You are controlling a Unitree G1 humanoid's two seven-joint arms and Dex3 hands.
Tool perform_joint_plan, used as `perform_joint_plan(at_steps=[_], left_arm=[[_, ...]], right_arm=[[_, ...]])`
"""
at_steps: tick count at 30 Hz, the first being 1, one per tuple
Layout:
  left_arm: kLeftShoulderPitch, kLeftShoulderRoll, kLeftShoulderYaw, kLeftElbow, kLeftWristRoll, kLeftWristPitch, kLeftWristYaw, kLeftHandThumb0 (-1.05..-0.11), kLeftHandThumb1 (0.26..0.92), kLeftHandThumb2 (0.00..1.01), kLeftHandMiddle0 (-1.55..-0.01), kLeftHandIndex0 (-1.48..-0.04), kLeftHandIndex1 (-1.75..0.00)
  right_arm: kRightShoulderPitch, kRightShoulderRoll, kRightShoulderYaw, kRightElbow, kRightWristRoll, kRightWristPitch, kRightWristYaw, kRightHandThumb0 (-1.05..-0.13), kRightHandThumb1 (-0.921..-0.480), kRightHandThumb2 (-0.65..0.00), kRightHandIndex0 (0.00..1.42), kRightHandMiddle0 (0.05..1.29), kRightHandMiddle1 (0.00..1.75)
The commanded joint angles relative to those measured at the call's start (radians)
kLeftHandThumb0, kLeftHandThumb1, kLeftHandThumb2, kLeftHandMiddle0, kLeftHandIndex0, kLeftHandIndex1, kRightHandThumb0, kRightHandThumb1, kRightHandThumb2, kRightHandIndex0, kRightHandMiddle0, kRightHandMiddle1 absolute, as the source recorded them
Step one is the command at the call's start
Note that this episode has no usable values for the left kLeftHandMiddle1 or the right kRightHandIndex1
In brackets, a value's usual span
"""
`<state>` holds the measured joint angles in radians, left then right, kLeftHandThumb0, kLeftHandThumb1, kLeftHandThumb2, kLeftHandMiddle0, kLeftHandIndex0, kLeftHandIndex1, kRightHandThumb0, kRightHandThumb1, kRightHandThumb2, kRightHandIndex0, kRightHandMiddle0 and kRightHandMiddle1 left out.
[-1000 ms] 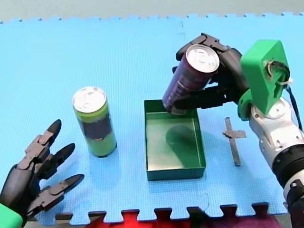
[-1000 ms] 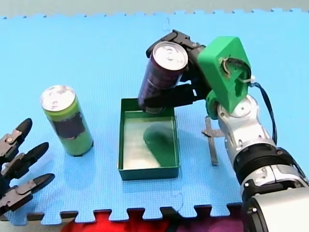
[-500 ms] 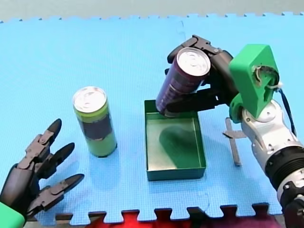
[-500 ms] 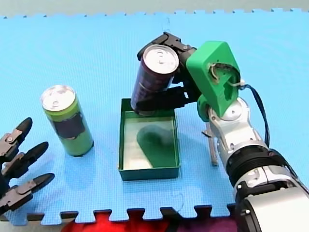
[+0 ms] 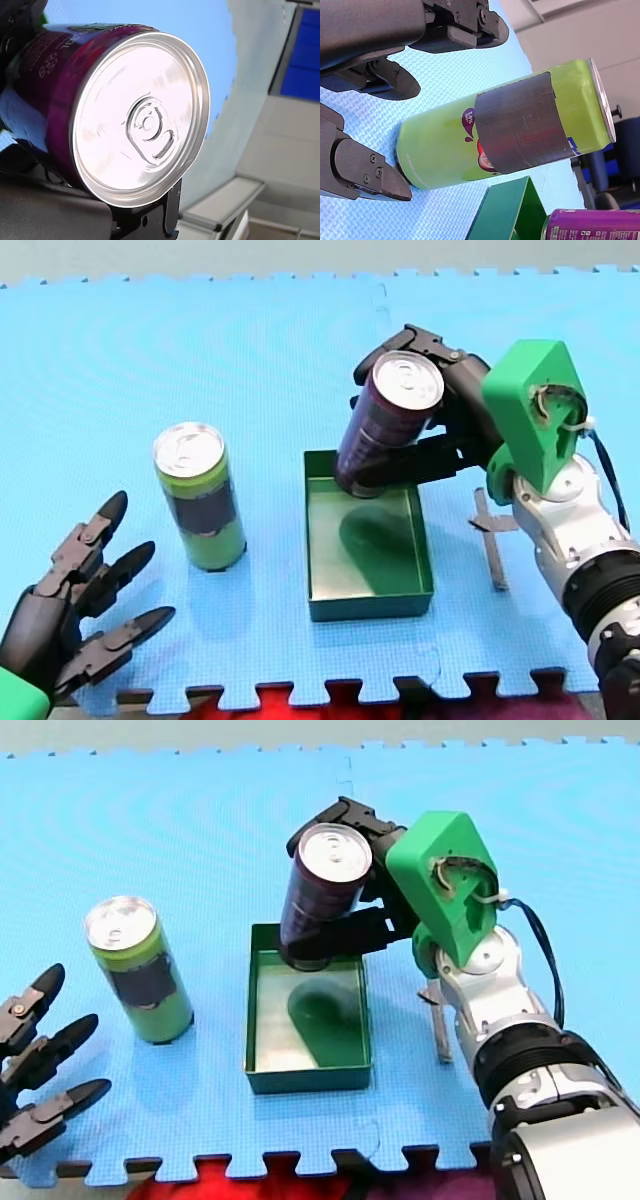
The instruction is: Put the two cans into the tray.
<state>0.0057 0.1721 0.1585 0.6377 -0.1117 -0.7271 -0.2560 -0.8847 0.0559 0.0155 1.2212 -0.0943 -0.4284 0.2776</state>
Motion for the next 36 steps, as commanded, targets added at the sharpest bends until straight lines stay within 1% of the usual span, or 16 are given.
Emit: perform_joint_plan(at_steps=[1, 3, 4, 9, 16, 19, 22, 26, 36], left_arm=[[0.003, 0.003, 0.003, -0.006, -0.009, 0.004, -0.003, -1.048, 0.828, 0.00, -0.49, -0.24, 0.00], [0.004, 0.004, 0.003, -0.011, -0.012, 0.007, -0.006, -1.048, 0.828, 0.00, -0.49, -0.24, 0.00], [0.005, 0.004, 0.003, -0.013, -0.014, 0.008, -0.007, -1.048, 0.828, 0.00, -0.49, -0.24, 0.00], [0.012, 0.005, 0.005, -0.025, -0.017, 0.014, -0.009, -1.048, 0.827, 0.00, -0.49, -0.24, 0.00], [0.023, 0.005, 0.003, -0.056, -0.015, 0.033, -0.010, -1.048, 0.828, 0.00, -0.49, -0.24, 0.00], [0.030, 0.003, 0.002, -0.067, -0.011, 0.038, -0.007, -1.048, 0.829, 0.00, -0.49, -0.24, 0.00], [0.036, 0.002, 0.000, -0.078, -0.004, 0.044, 0.000, -1.048, 0.830, 0.00, -0.49, -0.24, 0.00], [0.046, 0.002, -0.003, -0.095, 0.002, 0.055, 0.009, -1.048, 0.829, 0.00, -0.48, -0.23, 0.00], [0.061, -0.001, -0.005, -0.118, 0.003, 0.067, 0.015, -1.048, 0.830, 0.00, -0.47, -0.23, 0.00]], right_arm=[[-0.020, -0.009, 0.005, 0.003, -0.006, 0.016, -0.010, -0.384, -0.797, -0.005, 0.94, 0.60, 1.75], [-0.023, -0.010, 0.009, 0.004, -0.013, 0.030, -0.016, -0.385, -0.797, -0.004, 0.94, 0.60, 1.75], [-0.023, -0.011, 0.011, 0.004, -0.016, 0.032, -0.018, -0.385, -0.797, -0.004, 0.94, 0.60, 1.75], [-0.019, -0.014, 0.018, 0.005, -0.028, 0.032, -0.024, -0.386, -0.798, -0.004, 0.94, 0.60, 1.75], [-0.022, -0.025, 0.036, 0.013, -0.054, 0.049, -0.050, -0.389, -0.799, -0.003, 0.94, 0.60, 1.75], [-0.022, -0.026, 0.041, 0.017, -0.062, 0.056, -0.060, -0.391, -0.800, -0.003, 0.94, 0.60, 1.75], [-0.018, -0.026, 0.045, 0.020, -0.070, 0.056, -0.070, -0.394, -0.800, -0.003, 0.94, 0.60, 1.75], [-0.016, -0.026, 0.047, 0.021, -0.073, 0.058, -0.077, -0.399, -0.801, -0.002, 0.94, 0.61, 1.75], [-0.008, -0.030, 0.045, 0.023, -0.071, 0.058, -0.072, -0.396, -0.801, -0.001, 0.94, 0.61, 1.75]])
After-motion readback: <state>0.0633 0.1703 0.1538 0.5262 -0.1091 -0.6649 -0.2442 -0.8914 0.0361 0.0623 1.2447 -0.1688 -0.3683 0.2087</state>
